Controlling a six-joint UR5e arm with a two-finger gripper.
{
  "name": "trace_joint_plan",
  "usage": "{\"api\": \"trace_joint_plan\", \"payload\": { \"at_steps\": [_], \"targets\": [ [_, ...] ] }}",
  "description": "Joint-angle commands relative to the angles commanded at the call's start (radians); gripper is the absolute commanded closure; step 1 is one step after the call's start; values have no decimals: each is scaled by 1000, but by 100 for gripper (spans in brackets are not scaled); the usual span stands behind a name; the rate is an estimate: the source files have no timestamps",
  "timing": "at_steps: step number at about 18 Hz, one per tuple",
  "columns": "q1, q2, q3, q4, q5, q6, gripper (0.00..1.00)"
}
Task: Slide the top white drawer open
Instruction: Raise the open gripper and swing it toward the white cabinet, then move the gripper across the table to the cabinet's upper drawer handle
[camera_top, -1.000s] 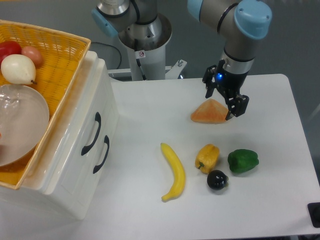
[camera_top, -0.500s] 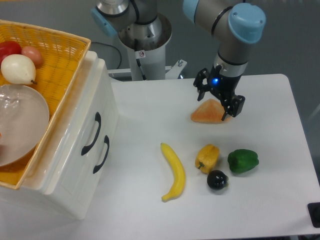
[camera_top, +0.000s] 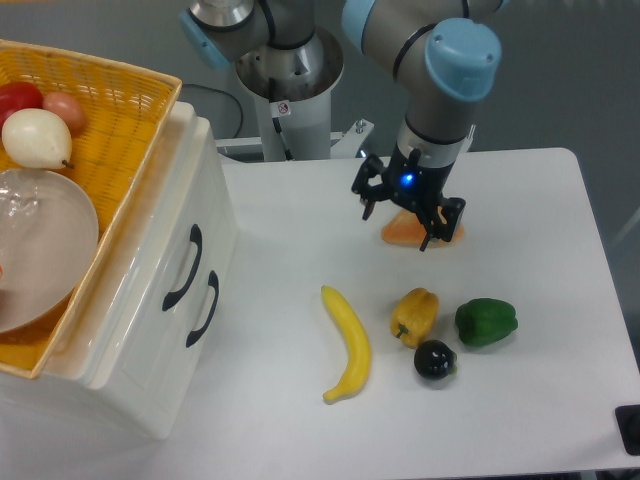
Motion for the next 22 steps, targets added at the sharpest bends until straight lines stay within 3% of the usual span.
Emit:
{"api": "trace_joint_plan", "payload": {
  "at_steps": [5, 9, 16, 22],
  "targets": [
    [-22, 2, -6, 0, -9, -14, 0],
    [-25, -2, 3, -2, -41, -138, 0],
    [-52, -6, 6, -6, -60, -212, 0],
    [-54, -12, 9, -8, -153, -291, 0]
  ]
}}
